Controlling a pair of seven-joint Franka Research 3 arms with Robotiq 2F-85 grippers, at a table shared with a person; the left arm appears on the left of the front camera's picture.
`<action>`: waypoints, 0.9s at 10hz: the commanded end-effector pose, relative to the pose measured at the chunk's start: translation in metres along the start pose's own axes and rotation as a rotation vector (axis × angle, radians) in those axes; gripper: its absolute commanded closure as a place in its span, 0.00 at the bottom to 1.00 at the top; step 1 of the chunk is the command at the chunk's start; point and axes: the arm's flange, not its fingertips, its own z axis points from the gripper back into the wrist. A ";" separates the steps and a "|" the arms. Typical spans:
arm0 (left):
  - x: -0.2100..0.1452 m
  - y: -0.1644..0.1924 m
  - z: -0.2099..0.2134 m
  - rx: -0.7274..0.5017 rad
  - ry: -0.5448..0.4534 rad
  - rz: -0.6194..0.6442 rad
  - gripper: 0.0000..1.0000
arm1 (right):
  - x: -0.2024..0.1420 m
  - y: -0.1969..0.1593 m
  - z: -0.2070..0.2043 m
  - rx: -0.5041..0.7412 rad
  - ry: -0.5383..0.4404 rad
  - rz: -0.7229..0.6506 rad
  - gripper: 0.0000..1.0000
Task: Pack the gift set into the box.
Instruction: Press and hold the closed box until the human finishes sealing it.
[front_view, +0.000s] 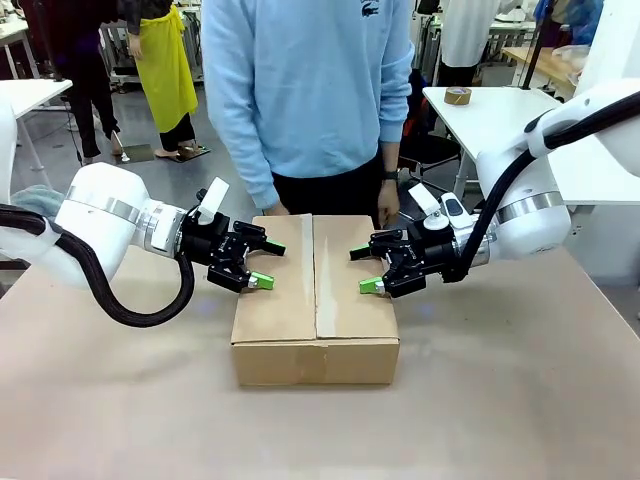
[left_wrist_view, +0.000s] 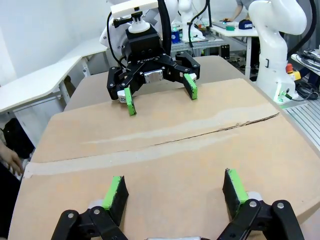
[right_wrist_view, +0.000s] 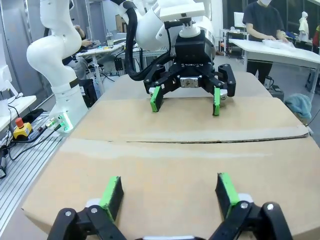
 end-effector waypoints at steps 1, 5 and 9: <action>-0.003 -0.001 -0.002 0.001 0.000 0.003 0.00 | -0.002 0.001 0.000 0.000 0.007 0.000 0.00; -0.003 -0.001 -0.002 0.001 0.000 0.003 0.00 | -0.002 0.001 0.000 0.000 0.007 0.000 0.00; -0.003 -0.001 -0.002 0.001 0.000 0.003 0.00 | -0.002 0.001 0.000 0.000 0.007 0.000 0.00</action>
